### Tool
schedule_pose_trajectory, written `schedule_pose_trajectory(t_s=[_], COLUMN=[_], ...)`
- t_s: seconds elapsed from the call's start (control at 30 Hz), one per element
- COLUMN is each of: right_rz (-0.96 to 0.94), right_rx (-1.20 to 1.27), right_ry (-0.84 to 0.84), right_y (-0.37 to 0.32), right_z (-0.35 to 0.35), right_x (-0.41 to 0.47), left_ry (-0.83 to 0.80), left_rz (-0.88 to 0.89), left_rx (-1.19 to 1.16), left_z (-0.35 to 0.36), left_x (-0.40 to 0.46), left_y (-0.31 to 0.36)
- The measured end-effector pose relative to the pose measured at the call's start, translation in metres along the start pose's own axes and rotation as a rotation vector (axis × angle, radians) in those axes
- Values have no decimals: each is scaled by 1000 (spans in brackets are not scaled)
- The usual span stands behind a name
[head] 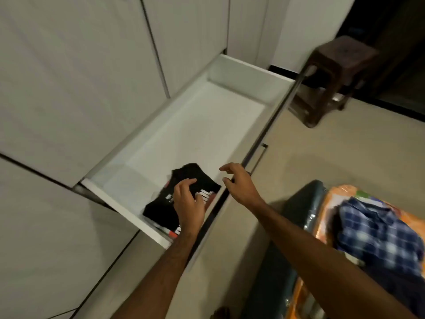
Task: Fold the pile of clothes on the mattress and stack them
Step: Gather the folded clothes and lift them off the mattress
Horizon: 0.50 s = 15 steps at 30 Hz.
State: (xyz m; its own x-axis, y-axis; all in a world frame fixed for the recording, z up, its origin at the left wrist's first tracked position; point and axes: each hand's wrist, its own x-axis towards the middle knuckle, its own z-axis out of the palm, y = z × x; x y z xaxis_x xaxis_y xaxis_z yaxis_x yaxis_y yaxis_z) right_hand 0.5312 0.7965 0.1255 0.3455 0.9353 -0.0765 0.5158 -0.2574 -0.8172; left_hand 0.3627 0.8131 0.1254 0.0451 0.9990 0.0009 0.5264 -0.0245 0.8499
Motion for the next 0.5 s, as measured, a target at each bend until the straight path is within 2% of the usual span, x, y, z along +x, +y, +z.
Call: schedule_pose_trajectory(t_s=[0.07,0.13,0.23,0.3,0.4,0.5], right_rz=[62,176,402,523,799,1153], right_rx=[69,67,-18,-80,-176,-124], right_ry=[178,292,392,464,591,656], right_y=[26,68,145,190,259,314], right_z=[-36,-71,-118,-142,-174,-195], right_x=[-49,-107,-215,-282,-375,-443], left_ry=[-114,-406,-900,-1101,-1252,-1356], left_rz=[242,300,172,61,-62,-172], left_rx=[14,-4,46,105,146,155], left_z=[23,58,124,169,225,268], left_x=[-22,-50,-116,-160,-228,-287], left_y=[33,55,64,47,27,10])
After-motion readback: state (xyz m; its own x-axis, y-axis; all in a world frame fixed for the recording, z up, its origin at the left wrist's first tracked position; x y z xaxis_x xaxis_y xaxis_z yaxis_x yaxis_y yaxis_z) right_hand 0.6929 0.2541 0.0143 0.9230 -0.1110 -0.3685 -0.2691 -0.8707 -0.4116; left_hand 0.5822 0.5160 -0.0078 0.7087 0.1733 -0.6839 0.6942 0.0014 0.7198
